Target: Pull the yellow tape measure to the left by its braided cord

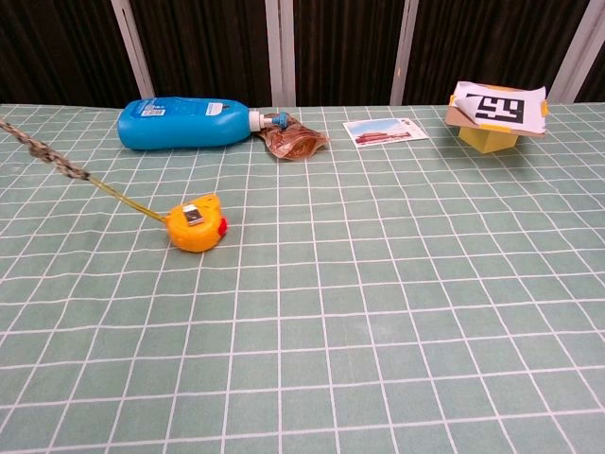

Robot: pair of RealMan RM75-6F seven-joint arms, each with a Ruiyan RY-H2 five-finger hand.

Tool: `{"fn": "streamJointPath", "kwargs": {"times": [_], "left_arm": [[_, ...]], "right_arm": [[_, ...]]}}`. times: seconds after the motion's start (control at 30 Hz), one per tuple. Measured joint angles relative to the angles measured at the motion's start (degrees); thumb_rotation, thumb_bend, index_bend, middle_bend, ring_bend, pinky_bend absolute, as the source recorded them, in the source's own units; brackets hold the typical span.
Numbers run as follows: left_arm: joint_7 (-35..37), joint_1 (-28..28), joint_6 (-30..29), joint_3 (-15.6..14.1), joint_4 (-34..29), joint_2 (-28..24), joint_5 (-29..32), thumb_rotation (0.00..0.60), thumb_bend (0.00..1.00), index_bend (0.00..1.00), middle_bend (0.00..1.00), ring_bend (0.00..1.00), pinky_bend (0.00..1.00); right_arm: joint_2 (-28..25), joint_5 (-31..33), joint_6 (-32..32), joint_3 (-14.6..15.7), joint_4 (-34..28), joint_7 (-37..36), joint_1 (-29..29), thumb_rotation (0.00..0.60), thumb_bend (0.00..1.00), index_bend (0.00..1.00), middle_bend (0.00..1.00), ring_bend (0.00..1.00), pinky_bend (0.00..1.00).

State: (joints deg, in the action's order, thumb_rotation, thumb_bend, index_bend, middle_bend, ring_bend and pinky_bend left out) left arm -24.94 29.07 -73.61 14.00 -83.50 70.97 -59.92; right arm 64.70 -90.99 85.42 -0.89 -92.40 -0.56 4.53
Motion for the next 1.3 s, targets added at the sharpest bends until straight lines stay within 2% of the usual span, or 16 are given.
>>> {"fn": "streamJointPath", "kwargs": {"times": [0.2, 0.3, 0.4, 0.47, 0.57, 0.63, 0.77, 0.97, 1.1, 1.2, 1.3], "left_arm": [[3.1, -1.8, 0.9, 0.9, 3.9, -3.4, 1.8, 0.6, 0.57, 0.6, 0.08, 0.0, 0.0], [4.7, -2.7, 1.2, 1.2, 5.0, -4.7, 2.4, 0.6, 0.55, 0.56, 0.07, 0.0, 0.0], [6.0, -3.6, 1.9, 1.1, 5.4, -5.7, 2.8, 0.6, 0.39, 0.44, 0.01, 0.0, 0.0], [6.5, -4.2, 2.5, 0.7, 5.3, -6.3, 2.8, 0.6, 0.22, 0.29, 0.0, 0.0, 0.0], [7.3, -5.1, 3.0, -0.4, 3.9, -7.2, 2.2, 0.6, 0.08, 0.13, 0.0, 0.0, 0.0], [8.2, -6.0, 3.0, -1.1, 2.2, -7.9, 1.4, 0.6, 0.04, 0.08, 0.0, 0.0, 0.0], [11.1, -8.0, 1.9, -2.4, -2.6, -9.3, -1.1, 0.6, 0.04, 0.04, 0.0, 0.0, 0.0], [16.6, -12.7, -3.0, -5.9, -12.1, -10.9, -9.1, 0.6, 0.01, 0.0, 0.0, 0.0, 0.0], [19.4, -16.7, -7.2, -10.4, -17.1, -11.3, -17.3, 0.6, 0.0, 0.0, 0.0, 0.0, 0.0], [20.1, -19.0, -10.2, -13.3, -17.6, -10.6, -23.2, 0.6, 0.0, 0.0, 0.0, 0.0, 0.0], [19.4, -20.3, -12.1, -15.5, -15.0, -9.0, -28.4, 0.6, 0.0, 0.0, 0.0, 0.0, 0.0]], "right_arm": [[0.1, 0.0, 0.1, -0.1, 0.0, 0.3, 0.0, 0.6, 0.23, 0.0, 0.0, 0.0, 0.0], [0.1, -0.1, 0.2, 0.0, 0.0, 0.3, -0.1, 0.6, 0.23, 0.0, 0.0, 0.0, 0.0], [0.1, -0.2, 0.2, 0.0, 0.0, 0.5, -0.1, 0.6, 0.23, 0.0, 0.0, 0.0, 0.0], [0.1, -0.2, 0.3, 0.0, 0.0, 0.5, -0.1, 0.6, 0.23, 0.0, 0.0, 0.0, 0.0], [0.1, -0.3, 0.3, 0.0, 0.0, 0.4, -0.2, 0.6, 0.23, 0.0, 0.0, 0.0, 0.0], [0.1, -0.3, 0.3, 0.0, 0.1, 0.4, -0.1, 0.6, 0.23, 0.0, 0.0, 0.0, 0.0], [0.1, -0.4, 0.2, 0.1, 0.1, 0.4, -0.1, 0.6, 0.23, 0.0, 0.0, 0.0, 0.0], [0.0, -0.9, 0.3, 0.2, 0.3, 0.5, 0.0, 0.6, 0.23, 0.0, 0.0, 0.0, 0.0], [0.0, -1.5, 0.7, 0.3, 0.6, 0.6, -0.1, 0.6, 0.23, 0.0, 0.0, 0.0, 0.0], [0.0, -1.7, 0.8, 0.4, 0.7, 0.9, -0.1, 0.6, 0.23, 0.0, 0.0, 0.0, 0.0], [0.1, -1.8, 0.7, 0.4, 0.7, 1.2, 0.0, 0.6, 0.23, 0.0, 0.0, 0.0, 0.0]]}}
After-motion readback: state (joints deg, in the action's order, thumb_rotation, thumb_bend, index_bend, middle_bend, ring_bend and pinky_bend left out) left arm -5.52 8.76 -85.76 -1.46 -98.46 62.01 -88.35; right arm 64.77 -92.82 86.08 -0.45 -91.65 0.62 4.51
